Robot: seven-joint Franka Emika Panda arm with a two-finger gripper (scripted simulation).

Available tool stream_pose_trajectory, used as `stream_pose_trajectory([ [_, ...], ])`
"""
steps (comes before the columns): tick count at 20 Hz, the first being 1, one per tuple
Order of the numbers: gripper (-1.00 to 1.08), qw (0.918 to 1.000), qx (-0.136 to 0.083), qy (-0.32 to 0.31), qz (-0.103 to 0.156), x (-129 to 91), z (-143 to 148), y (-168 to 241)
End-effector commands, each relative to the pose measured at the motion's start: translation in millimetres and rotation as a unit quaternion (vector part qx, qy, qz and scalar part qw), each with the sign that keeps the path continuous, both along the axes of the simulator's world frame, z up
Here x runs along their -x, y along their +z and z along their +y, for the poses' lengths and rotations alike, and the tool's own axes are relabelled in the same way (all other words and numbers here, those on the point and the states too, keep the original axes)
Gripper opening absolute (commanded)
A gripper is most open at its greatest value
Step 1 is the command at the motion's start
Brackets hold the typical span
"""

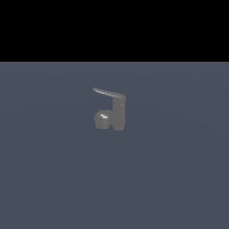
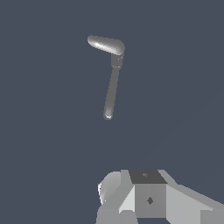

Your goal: Turn on the faucet by rotating a designated handle.

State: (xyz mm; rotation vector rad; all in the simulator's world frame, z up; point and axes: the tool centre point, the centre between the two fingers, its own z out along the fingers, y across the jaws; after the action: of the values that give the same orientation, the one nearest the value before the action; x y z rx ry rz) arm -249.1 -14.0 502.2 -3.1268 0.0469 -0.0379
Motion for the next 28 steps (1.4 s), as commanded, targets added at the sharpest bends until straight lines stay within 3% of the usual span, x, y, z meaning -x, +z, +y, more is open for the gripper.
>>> stream_pose_trajectory([
  [1,-1.00,1.0000,0.000,0.000,0.000,0,0,0],
  [12,-1.00,0.9995,0.016,0.021,-0.019,-8,7,12],
  [20,-1.00,0.9998,0.008,0.000,-0.017,-19,8,10],
  [28,-1.00,0.9982,-0.011,-0.058,-0.011,-51,13,1],
])
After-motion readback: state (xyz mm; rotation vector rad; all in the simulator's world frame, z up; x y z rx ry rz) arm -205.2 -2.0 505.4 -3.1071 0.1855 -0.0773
